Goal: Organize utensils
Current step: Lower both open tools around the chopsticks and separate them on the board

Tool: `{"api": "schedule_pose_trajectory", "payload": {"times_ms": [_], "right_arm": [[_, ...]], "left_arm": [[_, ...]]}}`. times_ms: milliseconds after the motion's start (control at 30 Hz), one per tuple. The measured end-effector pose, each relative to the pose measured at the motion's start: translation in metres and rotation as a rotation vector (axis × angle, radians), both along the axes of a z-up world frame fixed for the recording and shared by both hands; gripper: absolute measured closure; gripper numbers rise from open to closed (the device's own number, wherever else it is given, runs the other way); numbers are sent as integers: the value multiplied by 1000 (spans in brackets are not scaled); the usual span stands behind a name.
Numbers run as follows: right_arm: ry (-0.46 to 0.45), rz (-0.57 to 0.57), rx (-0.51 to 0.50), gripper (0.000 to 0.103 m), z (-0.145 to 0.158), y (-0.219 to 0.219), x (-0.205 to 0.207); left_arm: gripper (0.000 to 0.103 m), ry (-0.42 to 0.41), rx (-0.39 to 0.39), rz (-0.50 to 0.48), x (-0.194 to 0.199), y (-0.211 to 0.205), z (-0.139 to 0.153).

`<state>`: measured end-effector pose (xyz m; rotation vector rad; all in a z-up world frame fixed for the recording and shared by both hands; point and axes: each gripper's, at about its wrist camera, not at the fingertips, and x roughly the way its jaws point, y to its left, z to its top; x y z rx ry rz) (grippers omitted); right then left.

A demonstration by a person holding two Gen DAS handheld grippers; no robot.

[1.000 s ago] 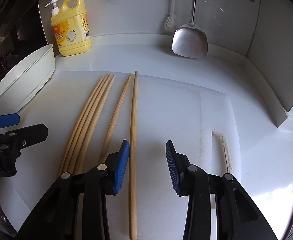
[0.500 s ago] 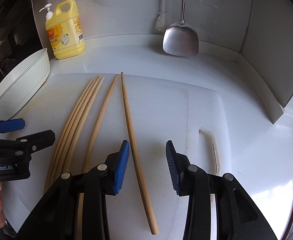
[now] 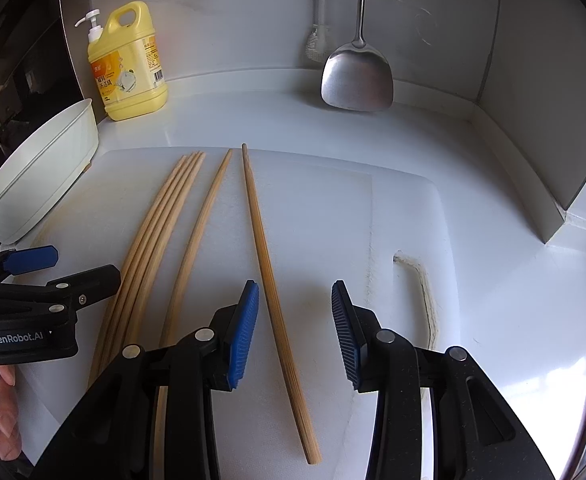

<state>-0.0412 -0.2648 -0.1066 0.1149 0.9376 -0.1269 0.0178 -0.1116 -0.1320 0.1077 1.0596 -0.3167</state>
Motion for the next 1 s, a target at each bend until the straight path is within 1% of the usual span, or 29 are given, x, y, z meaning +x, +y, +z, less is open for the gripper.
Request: {"api": "schedule_pose_trajectory", "payload": {"times_ms": [233,367,433,500,633,800,833,867,900,933,1000], "right_arm": [[2,3,-3,66,-1,0,1],[2,6,-5,66,-1,0,3],[4,12,-8,66,-1,1,6],[9,18,-14,66,-1,1,9],[14,47,-26,66,-1,1,16],[20,94,-42,66,-1,5,24],[19,103,-49,66,-1,6,25],[19,106,-54,66,-1,7,26],[20,108,-51,66,-1,8,27],[23,105,-44,67,-1,7,28],[22,92,-24,70,-1,6,30]], "left_arm": [[5,-21,6,-16,-2,0,0],[5,-25,8,-9,-1,0,0],[5,-30,23,-13,0,-3,-1],[5,-49,58,-17,-1,-8,-3],[5,-50,47,17,3,-7,-3],[6,-62,43,36,4,-6,-3],[9,-64,42,36,4,-6,-2],[15,-70,42,30,4,-7,-1],[19,-77,41,18,3,-9,0],[27,-82,39,8,3,-11,1],[38,-91,36,3,2,-14,4]]}}
